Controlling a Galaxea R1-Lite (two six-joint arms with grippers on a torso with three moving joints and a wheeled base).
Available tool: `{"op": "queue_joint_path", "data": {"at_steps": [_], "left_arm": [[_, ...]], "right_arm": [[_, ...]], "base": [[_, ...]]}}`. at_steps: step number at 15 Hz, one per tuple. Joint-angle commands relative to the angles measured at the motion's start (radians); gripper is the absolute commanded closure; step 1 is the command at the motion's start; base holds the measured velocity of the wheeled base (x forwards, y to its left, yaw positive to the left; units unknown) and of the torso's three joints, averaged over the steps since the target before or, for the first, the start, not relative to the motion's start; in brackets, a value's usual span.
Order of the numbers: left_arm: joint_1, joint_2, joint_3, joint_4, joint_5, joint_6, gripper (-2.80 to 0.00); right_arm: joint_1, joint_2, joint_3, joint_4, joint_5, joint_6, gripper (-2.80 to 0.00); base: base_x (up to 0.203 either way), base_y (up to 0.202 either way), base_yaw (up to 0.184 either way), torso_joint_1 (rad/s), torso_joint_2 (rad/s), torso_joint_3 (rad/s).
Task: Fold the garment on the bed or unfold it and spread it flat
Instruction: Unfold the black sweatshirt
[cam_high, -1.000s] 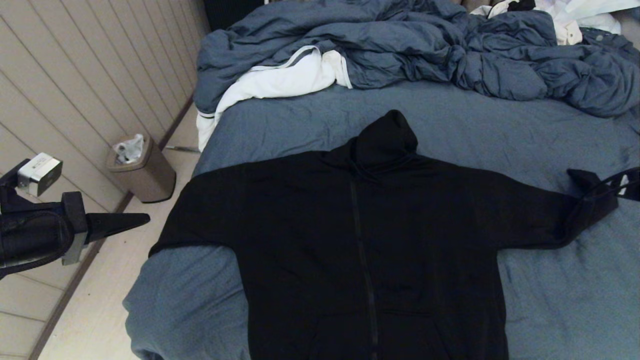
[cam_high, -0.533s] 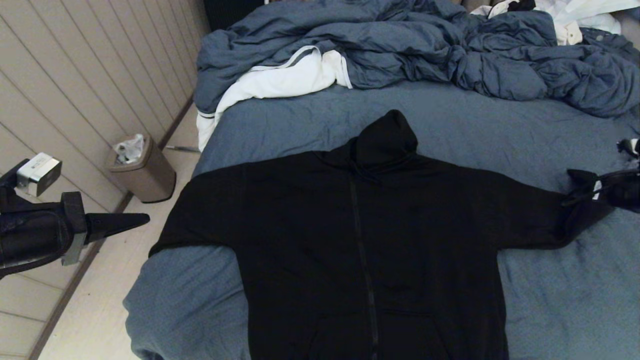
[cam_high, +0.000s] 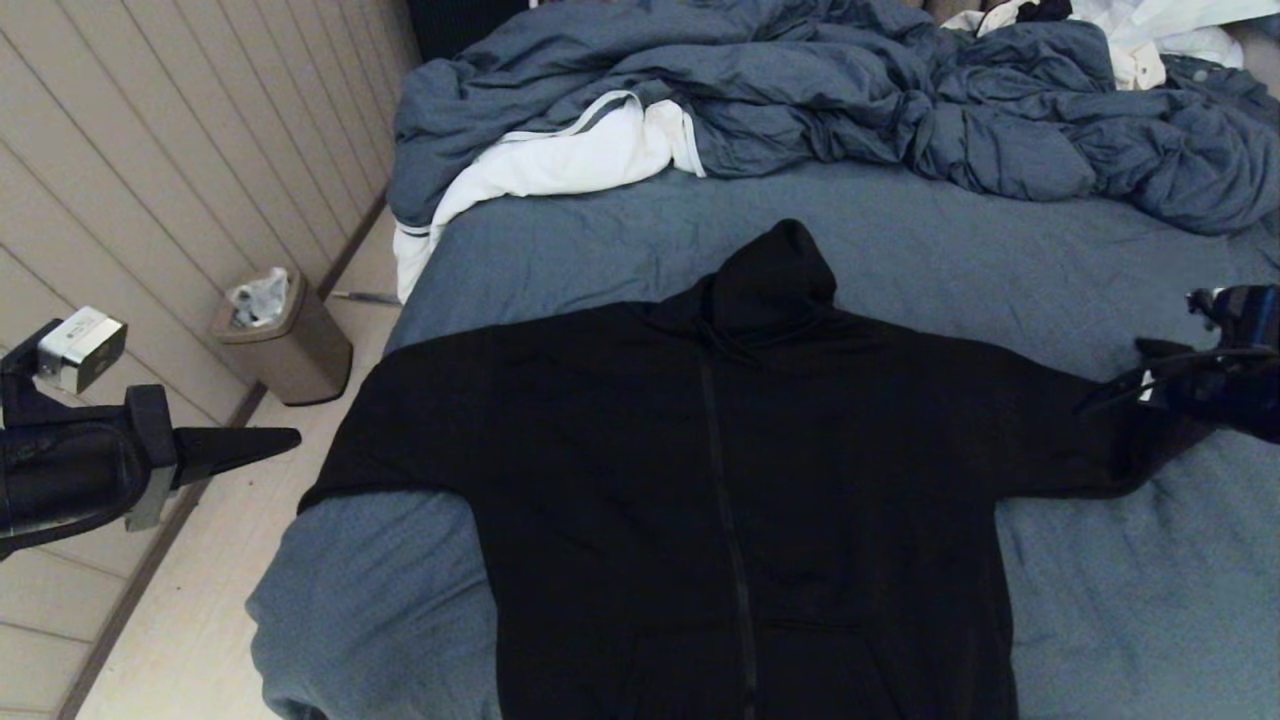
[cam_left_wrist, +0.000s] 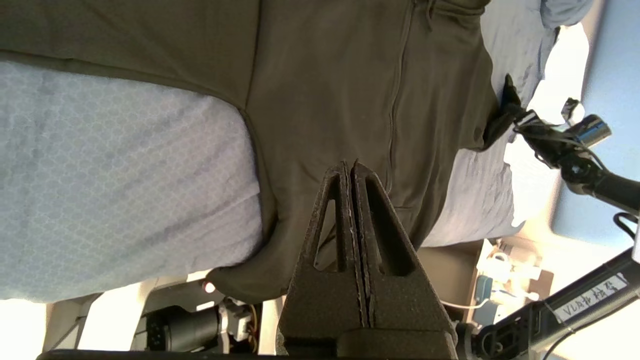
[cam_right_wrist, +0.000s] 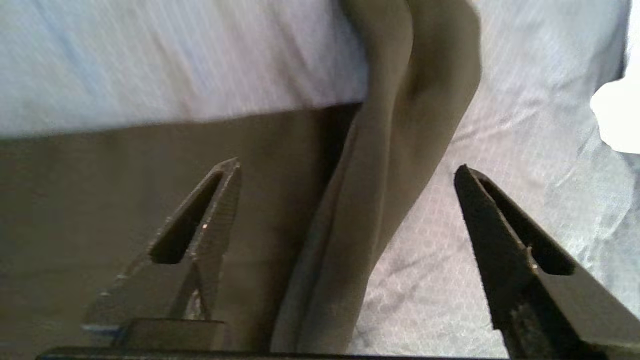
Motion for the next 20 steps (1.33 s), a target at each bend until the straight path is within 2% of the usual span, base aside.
{"op": "queue_joint_path", "data": {"at_steps": [1,2,6,13,20], "left_arm": [[-0.006,0.004,0.0,-0.001,-0.005,-0.003,0.0],[-0.006,0.007,0.0,-0.001,-0.005,-0.003,0.0],[-0.006,0.005,0.004,-0.002,-0.005,-0.002,0.0],[-0.006,0.007,0.009,-0.016,-0.005,-0.005,0.0],[-0.013,0.008,0.018,-0.028,-0.005,0.0,0.0]], "right_arm": [[0.006,-0.029,0.003,-0.002,-0.002,-0.001,-2.8],[0.013,-0.035,0.015,-0.001,-0.002,-0.004,0.0],[0.04,-0.027,0.041,-0.004,0.006,-0.003,0.0],[0.022,0.073,-0.035,-0.003,-0.022,-0.002,0.0],[-0.107,0.094,-0.023,-0.011,-0.02,0.003,0.0]], "base": [[0.0,0.0,0.0,0.0,0.0,0.0],[0.0,0.0,0.0,0.0,0.0,0.0],[0.0,0.0,0.0,0.0,0.0,0.0],[0.0,0.0,0.0,0.0,0.0,0.0],[0.0,0.0,0.0,0.0,0.0,0.0]]}}
